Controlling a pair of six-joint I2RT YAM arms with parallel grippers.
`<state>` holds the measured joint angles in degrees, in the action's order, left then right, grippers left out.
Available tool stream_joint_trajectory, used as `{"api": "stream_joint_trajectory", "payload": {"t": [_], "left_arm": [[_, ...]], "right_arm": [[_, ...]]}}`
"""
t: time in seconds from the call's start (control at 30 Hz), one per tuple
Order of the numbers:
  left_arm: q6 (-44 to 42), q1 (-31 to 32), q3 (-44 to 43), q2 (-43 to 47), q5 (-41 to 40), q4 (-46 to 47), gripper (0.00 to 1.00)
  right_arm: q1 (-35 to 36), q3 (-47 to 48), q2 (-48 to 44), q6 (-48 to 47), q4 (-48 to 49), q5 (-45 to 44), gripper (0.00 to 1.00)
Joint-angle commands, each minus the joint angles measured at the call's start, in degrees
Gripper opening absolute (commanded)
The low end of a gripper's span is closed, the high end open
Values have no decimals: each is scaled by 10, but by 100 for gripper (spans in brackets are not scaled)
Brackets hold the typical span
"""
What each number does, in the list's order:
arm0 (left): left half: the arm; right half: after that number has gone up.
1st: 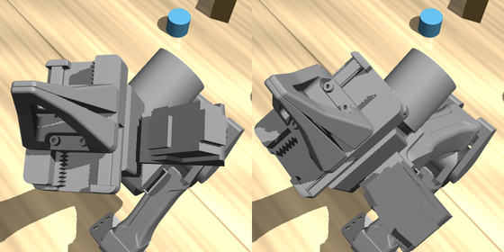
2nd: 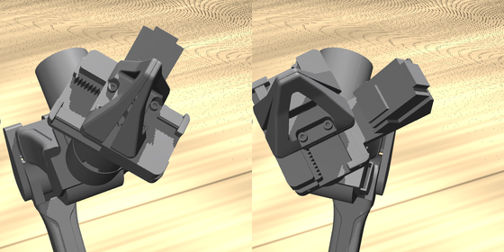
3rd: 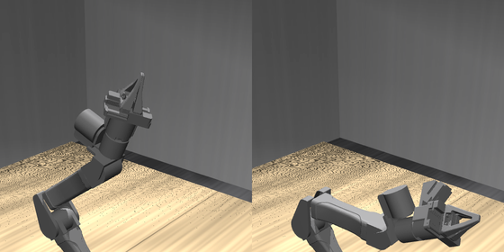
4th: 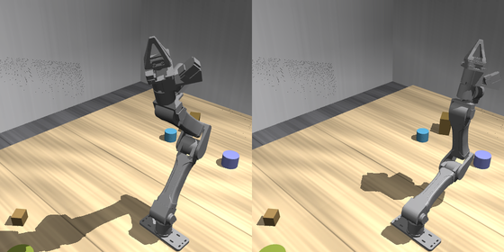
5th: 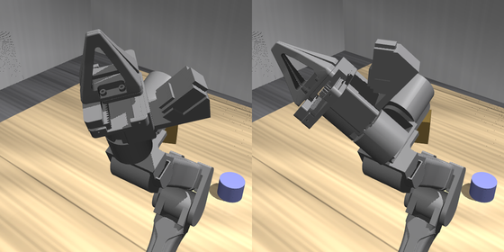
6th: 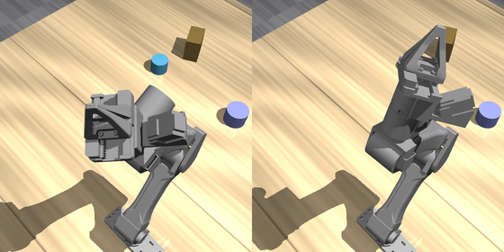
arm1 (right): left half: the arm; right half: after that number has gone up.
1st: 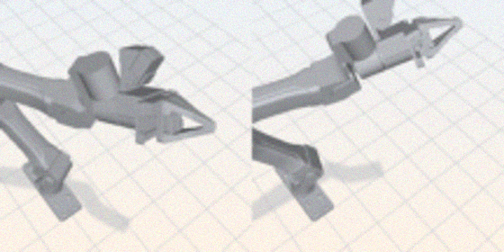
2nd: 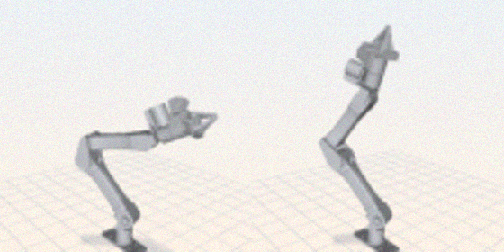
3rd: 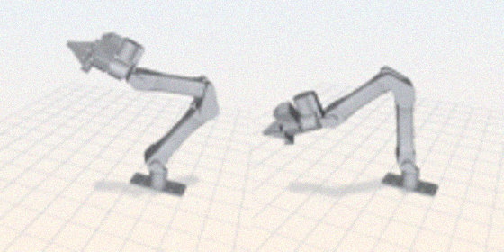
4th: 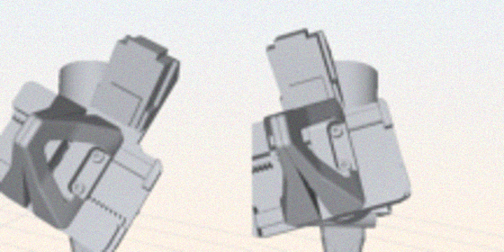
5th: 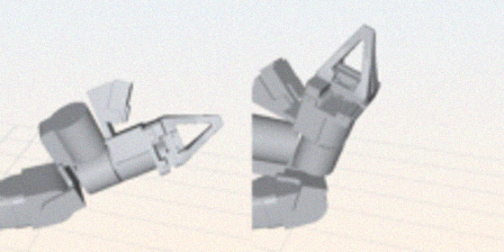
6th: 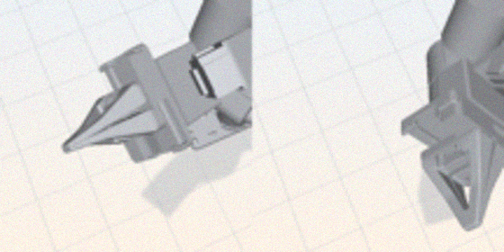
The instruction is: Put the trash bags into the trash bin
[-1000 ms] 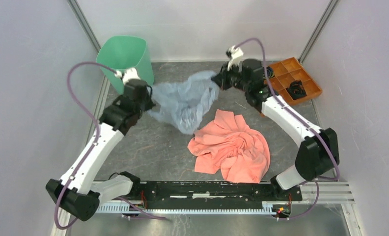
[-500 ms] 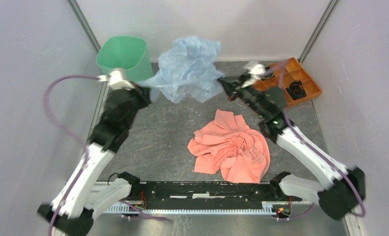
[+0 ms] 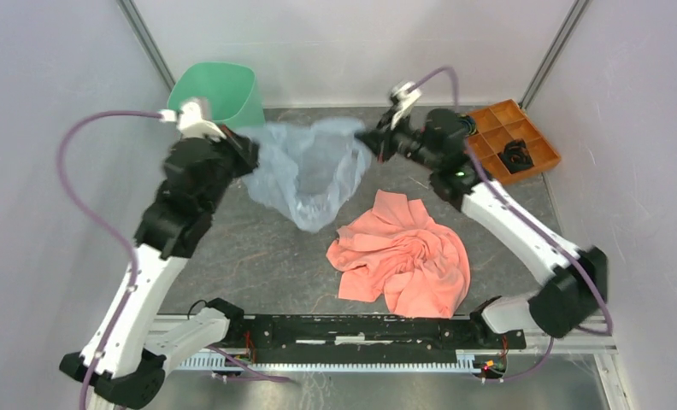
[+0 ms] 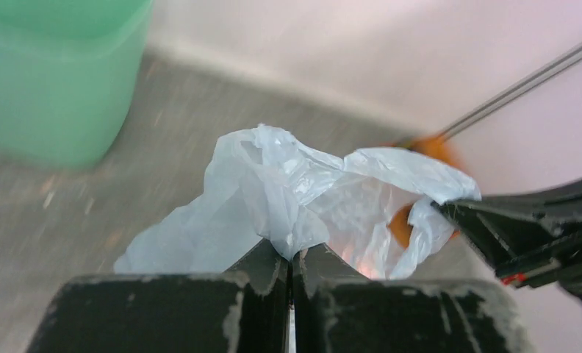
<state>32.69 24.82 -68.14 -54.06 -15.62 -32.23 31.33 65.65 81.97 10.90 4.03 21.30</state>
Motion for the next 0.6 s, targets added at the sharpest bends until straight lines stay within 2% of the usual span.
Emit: {"api": "stream_joint_trajectory", "payload": {"t": [0.0,0.1,0.17,0.23,0.3,0.37,0.43,0.5,0.57], "left_arm": [[-39,-1,-108,44,51,90,2],[-27,-1,-50,104,65,167,3],[-29,-1,20,140,-1,180,4],[5,-1,89,151,-120,120,3],[46,-1,138,125,-191,25,2],[91,-2,182,74,-191,-53,2],[129,-1,216,49,-155,-97,2],[131,-2,242,57,-88,-82,2],[121,-2,257,85,-49,-33,2]], "right_arm": [[0,81,-141,-10,86,-7,1],[0,-41,-235,31,249,-15,1],[0,-169,-286,43,360,-51,1],[0,-250,-294,56,368,-106,1],[0,-294,-264,70,307,-130,1],[0,-322,-208,87,251,-91,1],[1,-343,-140,107,252,20,1],[3,-359,-87,152,282,84,1],[4,-346,-63,167,287,97,1]]}}
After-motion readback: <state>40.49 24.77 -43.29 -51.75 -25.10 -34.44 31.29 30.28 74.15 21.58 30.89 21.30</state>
